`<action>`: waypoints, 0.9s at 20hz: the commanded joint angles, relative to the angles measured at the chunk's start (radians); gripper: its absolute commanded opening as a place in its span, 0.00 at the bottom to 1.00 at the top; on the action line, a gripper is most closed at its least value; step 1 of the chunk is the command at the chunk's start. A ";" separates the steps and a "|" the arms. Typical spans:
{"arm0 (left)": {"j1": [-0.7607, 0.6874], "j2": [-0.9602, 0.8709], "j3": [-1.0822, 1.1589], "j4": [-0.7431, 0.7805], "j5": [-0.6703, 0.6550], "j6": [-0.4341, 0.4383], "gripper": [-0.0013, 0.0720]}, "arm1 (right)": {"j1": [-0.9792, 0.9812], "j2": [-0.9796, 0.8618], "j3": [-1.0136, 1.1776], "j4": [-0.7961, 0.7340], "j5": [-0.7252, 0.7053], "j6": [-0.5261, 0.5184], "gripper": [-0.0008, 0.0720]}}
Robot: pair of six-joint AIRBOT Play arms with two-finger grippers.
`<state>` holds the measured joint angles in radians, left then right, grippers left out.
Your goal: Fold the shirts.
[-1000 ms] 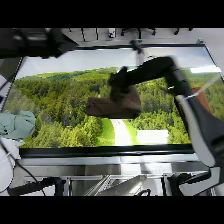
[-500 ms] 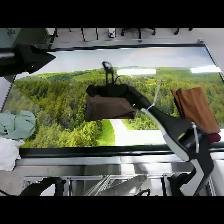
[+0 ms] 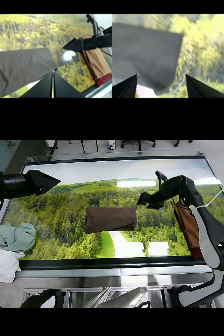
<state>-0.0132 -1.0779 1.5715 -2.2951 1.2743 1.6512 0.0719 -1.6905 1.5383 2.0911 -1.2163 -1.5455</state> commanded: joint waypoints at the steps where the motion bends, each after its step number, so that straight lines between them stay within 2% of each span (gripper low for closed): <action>1: 0.000 0.001 -0.008 -0.001 -0.013 0.001 0.05 | -0.062 -0.068 -0.098 0.152 -0.080 -0.073 0.92; 8: -0.001 0.001 -0.008 -0.001 -0.022 0.026 0.05 | 0.015 -0.200 -0.098 0.278 0.086 -0.078 0.92; 12: -0.001 0.001 -0.008 -0.001 -0.033 0.027 0.05 | 0.058 -0.219 -0.098 0.304 0.126 -0.078 0.92; 13: -0.001 0.001 -0.008 -0.001 -0.040 0.027 0.05 | 0.064 -0.219 -0.098 0.304 0.125 -0.079 0.69; 14: -0.001 0.001 -0.008 -0.001 -0.046 0.027 0.05 | 0.068 -0.217 -0.098 0.312 0.125 -0.099 0.22; 15: -0.001 0.001 -0.008 -0.001 -0.045 0.027 0.05 | 0.068 -0.213 -0.097 0.317 0.124 -0.108 0.06; 18: -0.001 0.001 -0.008 -0.001 -0.044 0.027 0.05 | 0.061 -0.174 -0.083 0.314 0.126 -0.108 0.05</action>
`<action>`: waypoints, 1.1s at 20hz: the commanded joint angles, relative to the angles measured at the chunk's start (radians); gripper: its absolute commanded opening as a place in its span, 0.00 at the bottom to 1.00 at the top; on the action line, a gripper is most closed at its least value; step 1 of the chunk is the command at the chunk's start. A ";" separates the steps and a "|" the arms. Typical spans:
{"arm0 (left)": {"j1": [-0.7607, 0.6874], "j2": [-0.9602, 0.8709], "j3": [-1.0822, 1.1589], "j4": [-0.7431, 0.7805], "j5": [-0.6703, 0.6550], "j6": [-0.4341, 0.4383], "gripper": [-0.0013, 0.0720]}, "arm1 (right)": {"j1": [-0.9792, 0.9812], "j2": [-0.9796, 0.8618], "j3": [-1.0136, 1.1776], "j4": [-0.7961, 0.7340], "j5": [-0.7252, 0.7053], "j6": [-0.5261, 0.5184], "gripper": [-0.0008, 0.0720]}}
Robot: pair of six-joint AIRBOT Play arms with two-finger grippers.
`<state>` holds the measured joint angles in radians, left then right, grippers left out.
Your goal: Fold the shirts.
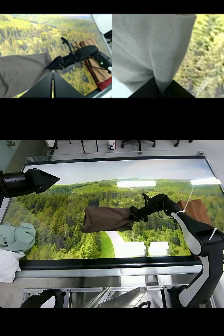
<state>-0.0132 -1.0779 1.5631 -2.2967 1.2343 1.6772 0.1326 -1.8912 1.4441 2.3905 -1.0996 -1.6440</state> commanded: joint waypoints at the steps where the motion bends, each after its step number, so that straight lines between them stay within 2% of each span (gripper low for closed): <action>1: -0.001 0.001 0.000 0.000 -0.004 0.001 0.05 | -0.009 0.048 0.021 0.014 0.012 -0.010 0.05; 6: -0.001 0.001 0.000 0.000 -0.004 0.001 0.05 | -0.149 0.196 0.099 0.014 0.008 -0.005 0.05; 12: -0.001 0.001 0.000 0.000 -0.004 0.001 0.05 | -0.501 0.364 0.146 0.015 -0.026 0.021 0.05; 18: -0.001 0.001 0.000 0.000 -0.004 0.000 0.05 | -0.871 0.461 0.145 -0.001 -0.213 0.045 0.05; 22: -0.001 0.001 0.000 0.000 -0.004 0.000 0.05 | -0.989 0.521 0.120 -0.087 -0.322 0.063 0.05</action>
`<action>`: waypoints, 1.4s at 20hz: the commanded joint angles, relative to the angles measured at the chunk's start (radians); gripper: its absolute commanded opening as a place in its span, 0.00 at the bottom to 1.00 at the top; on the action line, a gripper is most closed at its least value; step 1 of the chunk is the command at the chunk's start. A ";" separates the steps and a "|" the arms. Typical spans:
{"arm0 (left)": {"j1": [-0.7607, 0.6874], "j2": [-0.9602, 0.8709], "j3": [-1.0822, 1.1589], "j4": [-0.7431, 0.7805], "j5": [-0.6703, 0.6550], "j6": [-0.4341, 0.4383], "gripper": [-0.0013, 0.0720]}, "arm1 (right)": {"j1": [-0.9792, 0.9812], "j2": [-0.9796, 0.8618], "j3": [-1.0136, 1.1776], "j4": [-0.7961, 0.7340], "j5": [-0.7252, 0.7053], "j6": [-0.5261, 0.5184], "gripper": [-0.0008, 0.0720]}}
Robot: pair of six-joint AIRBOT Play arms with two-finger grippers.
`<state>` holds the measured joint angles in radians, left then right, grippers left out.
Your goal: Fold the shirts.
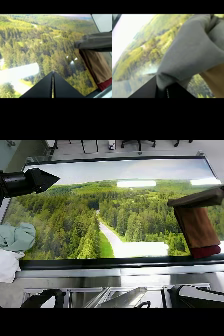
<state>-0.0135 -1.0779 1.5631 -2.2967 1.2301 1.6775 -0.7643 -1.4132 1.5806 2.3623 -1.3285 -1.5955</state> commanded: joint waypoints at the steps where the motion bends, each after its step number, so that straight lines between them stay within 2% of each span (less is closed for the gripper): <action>1: 0.000 0.001 0.000 0.000 -0.001 0.000 0.05 | -0.095 0.066 -0.039 -0.090 -0.097 0.021 0.05; 5: 0.000 0.000 0.000 0.000 0.001 0.000 0.05 | -0.095 0.145 -0.191 -0.138 -0.062 0.061 0.05; 12: -0.002 0.000 0.000 0.000 0.003 0.000 0.05 | -0.094 0.275 -0.690 -0.140 0.073 0.080 0.05; 14: -0.002 0.000 0.000 0.000 0.004 0.000 0.05 | -0.094 0.307 -0.784 -0.169 0.106 0.120 0.05; 17: -0.002 0.000 0.000 0.000 0.004 0.000 0.05 | -0.095 0.327 -0.819 -0.244 0.146 0.166 0.05; 21: -0.001 0.000 0.000 0.000 0.003 0.000 0.05 | -0.133 0.349 -0.805 -0.246 0.174 0.170 0.05; 26: -0.002 0.000 0.000 0.000 0.002 0.000 0.05 | -0.163 0.349 -0.797 -0.309 0.164 0.069 0.07; 27: -0.001 0.000 0.000 0.000 0.000 0.000 0.05 | -0.163 0.349 -0.797 -0.343 0.155 0.061 0.20; 28: -0.001 0.000 0.000 0.000 -0.001 0.000 0.05 | -0.163 0.349 -0.797 -0.378 0.154 0.062 0.45</action>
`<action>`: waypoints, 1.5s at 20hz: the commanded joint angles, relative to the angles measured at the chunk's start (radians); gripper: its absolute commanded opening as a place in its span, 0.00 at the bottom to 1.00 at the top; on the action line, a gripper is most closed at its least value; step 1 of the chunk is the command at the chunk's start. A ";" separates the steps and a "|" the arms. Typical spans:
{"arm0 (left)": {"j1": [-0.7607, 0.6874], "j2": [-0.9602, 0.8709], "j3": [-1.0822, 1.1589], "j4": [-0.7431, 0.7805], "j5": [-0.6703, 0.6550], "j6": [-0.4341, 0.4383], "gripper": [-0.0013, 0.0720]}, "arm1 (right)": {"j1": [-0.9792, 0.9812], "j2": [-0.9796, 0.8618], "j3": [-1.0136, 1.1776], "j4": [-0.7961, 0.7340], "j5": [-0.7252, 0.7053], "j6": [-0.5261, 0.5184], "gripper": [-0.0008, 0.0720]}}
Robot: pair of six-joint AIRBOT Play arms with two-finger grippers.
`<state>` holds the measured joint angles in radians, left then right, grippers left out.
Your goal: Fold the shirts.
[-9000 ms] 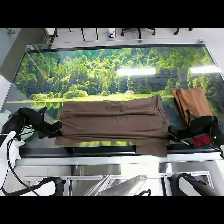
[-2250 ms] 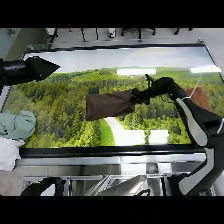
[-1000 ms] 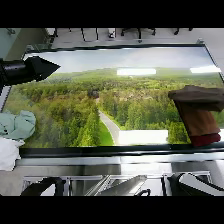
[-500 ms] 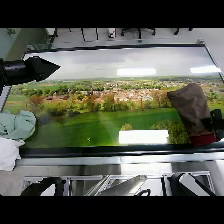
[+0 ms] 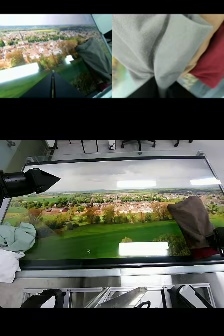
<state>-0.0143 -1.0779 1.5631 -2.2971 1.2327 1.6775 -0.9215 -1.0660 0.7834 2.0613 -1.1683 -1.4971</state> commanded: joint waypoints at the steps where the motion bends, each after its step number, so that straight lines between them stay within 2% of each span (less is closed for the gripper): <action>1: 0.000 0.000 0.000 0.000 -0.003 0.000 0.05 | -0.006 0.002 0.001 -0.122 -0.007 -0.037 0.58; 3: 0.000 0.000 0.000 0.000 -0.002 0.000 0.05 | -0.005 0.003 0.004 -0.256 -0.015 -0.037 0.62; 4: -0.001 0.000 0.000 0.000 -0.002 0.000 0.05 | -0.005 0.003 0.010 -0.339 -0.023 -0.036 0.82; 5: 0.000 0.000 0.000 0.000 -0.002 0.000 0.05 | -0.006 0.003 0.018 -0.406 -0.032 -0.036 0.95; 8: 0.000 0.000 0.000 -0.002 -0.003 -0.002 0.05 | -0.005 0.008 0.082 -0.478 -0.060 -0.016 0.95; 10: 0.000 0.000 0.000 -0.003 -0.003 -0.020 0.05 | -0.004 0.026 0.156 -0.393 -0.069 -0.018 0.95; 12: 0.000 0.001 0.000 -0.003 -0.002 -0.030 0.05 | -0.004 0.059 0.220 -0.242 -0.076 -0.025 0.94; 13: 0.000 0.001 0.000 -0.003 0.003 -0.030 0.05 | -0.003 0.082 0.246 -0.138 -0.090 -0.056 0.92; 14: 0.000 0.002 0.000 -0.003 0.012 -0.029 0.05 | 0.005 0.109 0.261 -0.029 -0.109 -0.100 0.70; 15: -0.001 0.002 0.000 -0.003 0.031 -0.029 0.05 | 0.022 0.138 0.264 0.060 -0.131 -0.150 0.32; 16: -0.007 0.002 0.000 0.002 0.060 -0.029 0.05 | 0.057 0.173 0.264 0.112 -0.145 -0.187 0.16; 17: -0.026 0.002 -0.001 0.005 0.095 -0.030 0.04 | 0.109 0.203 0.264 0.116 -0.152 -0.191 0.15; 18: -0.055 0.011 -0.014 0.023 0.111 -0.039 0.04 | 0.182 0.233 0.260 0.116 -0.154 -0.190 0.05; 21: -0.204 0.116 -0.186 0.177 0.047 -0.117 0.04 | 0.504 0.287 0.239 0.116 -0.114 -0.140 0.05; 26: -0.480 0.319 -0.557 0.292 -0.128 -0.291 0.05 | 1.174 0.225 0.232 0.018 0.158 0.007 0.05; 28: -0.530 0.374 -0.660 0.290 -0.195 -0.336 0.04 | 1.314 0.155 0.232 -0.019 0.208 0.040 0.05; 30: -0.537 0.421 -0.722 0.288 -0.250 -0.359 0.04 | 1.360 0.095 0.232 -0.016 0.209 0.039 0.05</action>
<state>-0.4961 -0.7319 0.9619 -2.0335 1.0855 1.3888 0.2760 -0.9009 1.0157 2.0758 -1.0336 -1.4982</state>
